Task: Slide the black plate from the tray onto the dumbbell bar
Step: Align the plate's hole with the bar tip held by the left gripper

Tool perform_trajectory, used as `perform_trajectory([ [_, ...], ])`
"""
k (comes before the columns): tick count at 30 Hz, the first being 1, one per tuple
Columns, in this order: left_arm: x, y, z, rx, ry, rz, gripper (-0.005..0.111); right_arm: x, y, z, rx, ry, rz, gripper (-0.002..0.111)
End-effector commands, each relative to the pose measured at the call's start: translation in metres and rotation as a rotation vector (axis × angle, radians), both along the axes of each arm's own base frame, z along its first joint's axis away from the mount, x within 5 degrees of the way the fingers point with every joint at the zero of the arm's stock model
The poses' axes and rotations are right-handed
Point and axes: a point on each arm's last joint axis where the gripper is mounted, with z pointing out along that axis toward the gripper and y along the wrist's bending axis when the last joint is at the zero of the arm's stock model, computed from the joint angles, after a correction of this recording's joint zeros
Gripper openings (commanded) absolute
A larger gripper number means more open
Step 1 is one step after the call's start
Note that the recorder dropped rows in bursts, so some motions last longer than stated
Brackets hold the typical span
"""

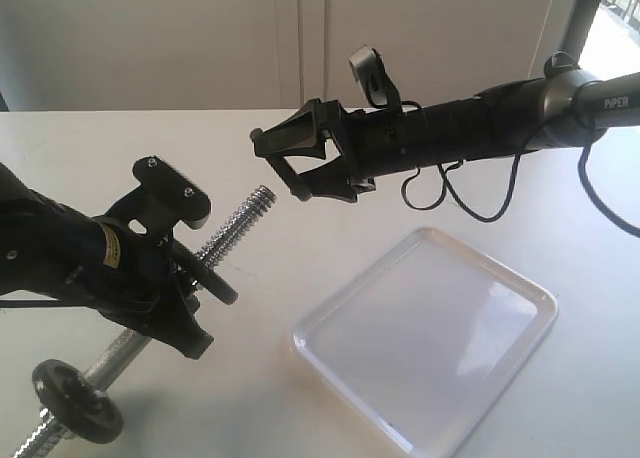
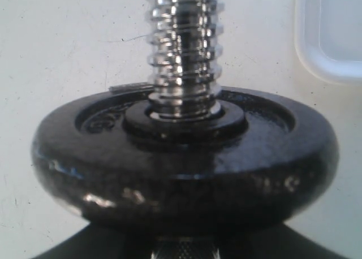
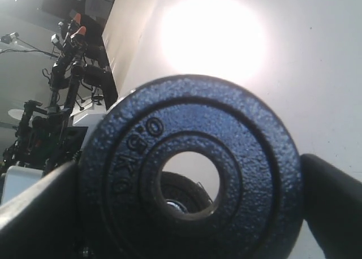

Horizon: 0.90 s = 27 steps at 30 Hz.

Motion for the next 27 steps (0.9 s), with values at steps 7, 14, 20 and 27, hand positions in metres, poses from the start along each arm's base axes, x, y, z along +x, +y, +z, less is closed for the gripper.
perform_trajectory([
  [7,0.005,-0.007,0.028,-0.125,-0.15,-0.023,0.0,-0.003,0.001,0.014,0.055,0.047,0.016,0.0],
  [14,0.005,-0.007,0.028,-0.125,-0.15,-0.023,0.0,-0.003,0.001,0.013,0.04,0.086,0.016,0.0],
  [20,0.005,-0.007,0.028,-0.125,-0.15,-0.023,0.0,-0.006,0.0,0.017,0.017,0.1,0.024,0.0],
  [27,0.005,-0.007,0.028,-0.126,-0.151,-0.024,0.0,-0.01,-0.001,0.034,0.012,0.058,0.033,0.0],
])
